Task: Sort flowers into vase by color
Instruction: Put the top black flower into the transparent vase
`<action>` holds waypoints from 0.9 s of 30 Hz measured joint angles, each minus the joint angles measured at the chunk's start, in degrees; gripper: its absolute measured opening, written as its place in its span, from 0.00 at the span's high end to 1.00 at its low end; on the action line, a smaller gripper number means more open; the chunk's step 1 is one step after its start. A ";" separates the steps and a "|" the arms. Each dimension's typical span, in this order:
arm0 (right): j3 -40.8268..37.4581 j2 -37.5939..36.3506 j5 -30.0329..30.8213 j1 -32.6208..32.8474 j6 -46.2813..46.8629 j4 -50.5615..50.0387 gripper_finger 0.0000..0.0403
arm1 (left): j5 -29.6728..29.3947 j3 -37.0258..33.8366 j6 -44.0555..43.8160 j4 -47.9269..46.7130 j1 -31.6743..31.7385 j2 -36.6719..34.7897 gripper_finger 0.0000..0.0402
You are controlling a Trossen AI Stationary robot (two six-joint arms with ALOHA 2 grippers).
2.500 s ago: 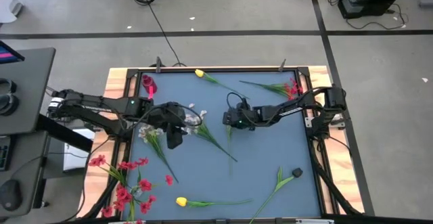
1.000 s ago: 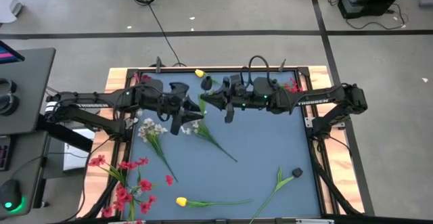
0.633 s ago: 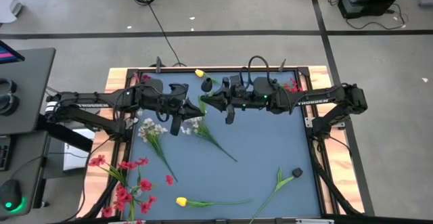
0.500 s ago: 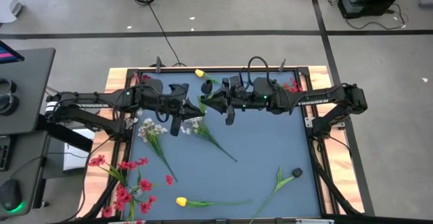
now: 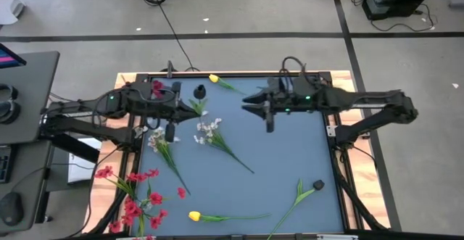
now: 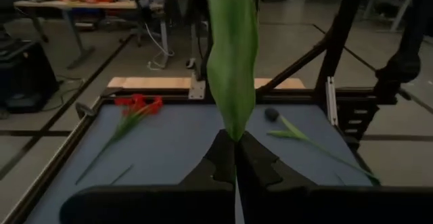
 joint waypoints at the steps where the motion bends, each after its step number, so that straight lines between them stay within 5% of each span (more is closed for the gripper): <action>1: 0.00 -1.30 0.23 0.00 -0.52 -2.12 0.68 | 0.02 0.00 0.02 -0.60 0.02 -0.35 1.00; 12: 0.00 -12.17 1.02 0.00 -3.06 -18.19 0.69 | -1.99 0.02 1.51 -4.98 0.13 -7.19 1.00; 27: -0.04 -13.33 0.98 0.00 -4.00 -20.10 0.69 | -3.31 0.07 0.87 -16.68 0.00 -16.21 1.00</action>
